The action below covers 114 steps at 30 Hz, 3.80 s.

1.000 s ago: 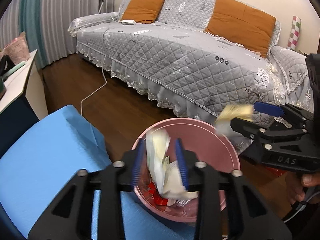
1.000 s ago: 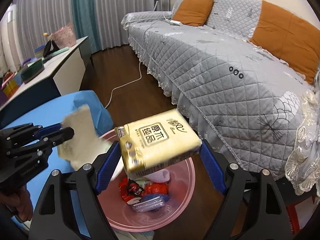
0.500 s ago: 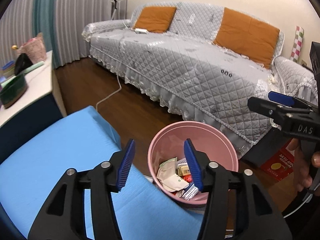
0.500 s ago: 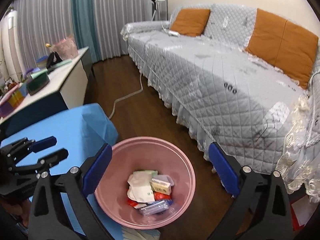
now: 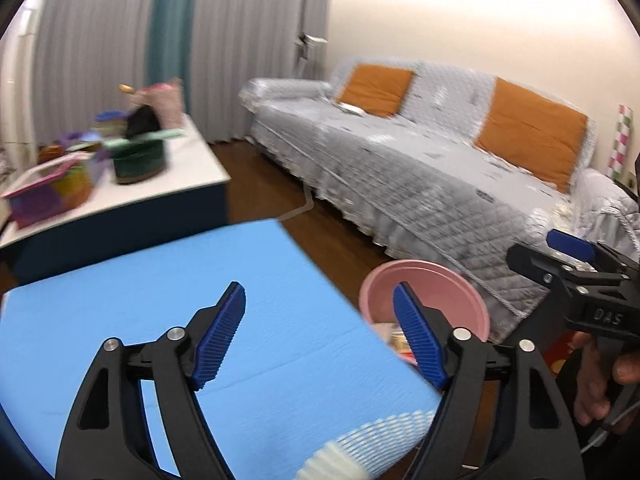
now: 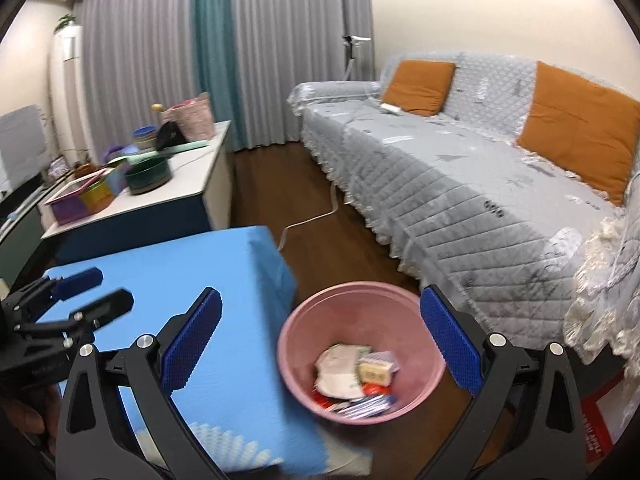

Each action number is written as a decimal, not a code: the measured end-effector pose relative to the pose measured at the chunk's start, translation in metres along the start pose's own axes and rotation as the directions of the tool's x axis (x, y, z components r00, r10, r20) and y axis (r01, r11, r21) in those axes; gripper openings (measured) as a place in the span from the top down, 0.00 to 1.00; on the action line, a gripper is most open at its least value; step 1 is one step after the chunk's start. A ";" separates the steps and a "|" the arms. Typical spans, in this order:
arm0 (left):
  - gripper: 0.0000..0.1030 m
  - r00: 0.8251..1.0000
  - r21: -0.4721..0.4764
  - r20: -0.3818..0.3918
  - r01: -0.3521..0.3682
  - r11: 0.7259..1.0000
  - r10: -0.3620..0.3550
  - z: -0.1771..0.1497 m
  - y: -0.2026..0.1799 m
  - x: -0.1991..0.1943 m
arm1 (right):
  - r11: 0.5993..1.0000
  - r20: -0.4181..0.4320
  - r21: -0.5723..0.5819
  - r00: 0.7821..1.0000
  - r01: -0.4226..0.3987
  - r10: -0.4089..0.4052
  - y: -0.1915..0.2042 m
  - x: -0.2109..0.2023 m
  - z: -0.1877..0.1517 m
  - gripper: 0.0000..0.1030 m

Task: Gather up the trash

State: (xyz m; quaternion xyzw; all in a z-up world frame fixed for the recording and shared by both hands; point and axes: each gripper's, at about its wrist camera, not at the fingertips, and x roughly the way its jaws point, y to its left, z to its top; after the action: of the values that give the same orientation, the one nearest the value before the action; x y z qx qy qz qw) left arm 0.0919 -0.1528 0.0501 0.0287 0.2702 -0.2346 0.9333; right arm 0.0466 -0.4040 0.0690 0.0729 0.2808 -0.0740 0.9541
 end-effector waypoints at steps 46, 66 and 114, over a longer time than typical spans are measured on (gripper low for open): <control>0.17 0.919 -0.246 -0.138 -0.393 0.886 0.370 -0.130 0.072 -0.129 | 0.985 -0.060 -0.134 0.993 -0.108 0.101 0.109 -0.038 -0.104 0.05; 0.17 0.922 -0.253 -0.145 -0.385 0.888 0.358 -0.129 0.069 -0.124 | 0.986 -0.051 -0.130 0.994 -0.107 0.101 0.104 -0.041 -0.103 0.05; 0.17 0.928 -0.274 -0.152 -0.370 0.888 0.340 -0.131 0.068 -0.117 | 0.986 -0.059 -0.130 0.993 -0.107 0.100 0.101 -0.037 -0.106 0.05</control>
State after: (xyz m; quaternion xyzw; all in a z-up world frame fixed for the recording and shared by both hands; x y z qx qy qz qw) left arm -0.0286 -0.0193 -0.0058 -0.0517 0.3391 -0.0148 0.9392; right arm -0.0212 -0.2818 0.0104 0.0256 0.3057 -0.0037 0.9518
